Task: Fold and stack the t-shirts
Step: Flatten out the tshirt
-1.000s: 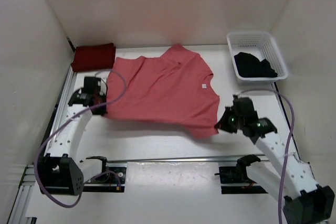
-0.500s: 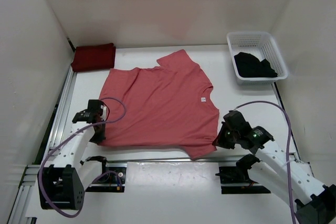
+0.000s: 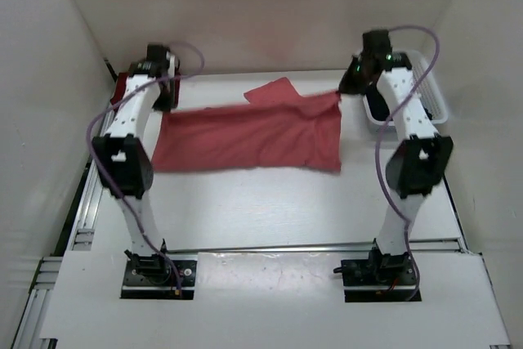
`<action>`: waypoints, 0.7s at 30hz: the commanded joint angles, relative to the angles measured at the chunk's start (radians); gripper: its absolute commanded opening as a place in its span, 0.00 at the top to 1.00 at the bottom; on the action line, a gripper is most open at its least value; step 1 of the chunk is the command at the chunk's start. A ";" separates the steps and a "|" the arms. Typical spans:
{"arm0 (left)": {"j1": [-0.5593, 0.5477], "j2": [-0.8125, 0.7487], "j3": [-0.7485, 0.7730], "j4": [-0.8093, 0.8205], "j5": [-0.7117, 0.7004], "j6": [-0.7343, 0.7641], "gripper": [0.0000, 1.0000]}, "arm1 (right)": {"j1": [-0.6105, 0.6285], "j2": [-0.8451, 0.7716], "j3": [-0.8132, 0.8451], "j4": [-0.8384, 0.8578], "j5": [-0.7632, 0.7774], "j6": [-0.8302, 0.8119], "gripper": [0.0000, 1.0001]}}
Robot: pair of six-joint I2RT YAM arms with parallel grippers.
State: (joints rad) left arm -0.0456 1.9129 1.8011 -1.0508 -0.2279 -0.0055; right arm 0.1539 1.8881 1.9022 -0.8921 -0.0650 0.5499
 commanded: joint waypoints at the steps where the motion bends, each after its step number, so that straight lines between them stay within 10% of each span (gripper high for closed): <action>1: -0.039 0.098 0.791 0.099 -0.118 0.006 0.89 | -0.118 0.086 0.870 0.006 -0.034 0.065 1.00; 5: -0.062 -0.142 0.441 0.402 -0.108 0.006 0.89 | -0.131 -0.324 0.150 0.612 -0.067 0.137 1.00; 11: -0.103 -0.282 0.123 0.402 -0.062 0.006 0.89 | -0.120 -0.360 0.080 0.409 -0.087 0.025 1.00; 21: -0.141 -0.523 -0.509 0.379 -0.042 0.006 0.87 | 0.036 -0.889 -0.838 0.417 0.047 -0.053 1.00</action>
State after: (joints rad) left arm -0.1719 1.4506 1.4399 -0.6025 -0.2707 -0.0040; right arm 0.1585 1.1473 1.1847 -0.4431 -0.0814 0.5224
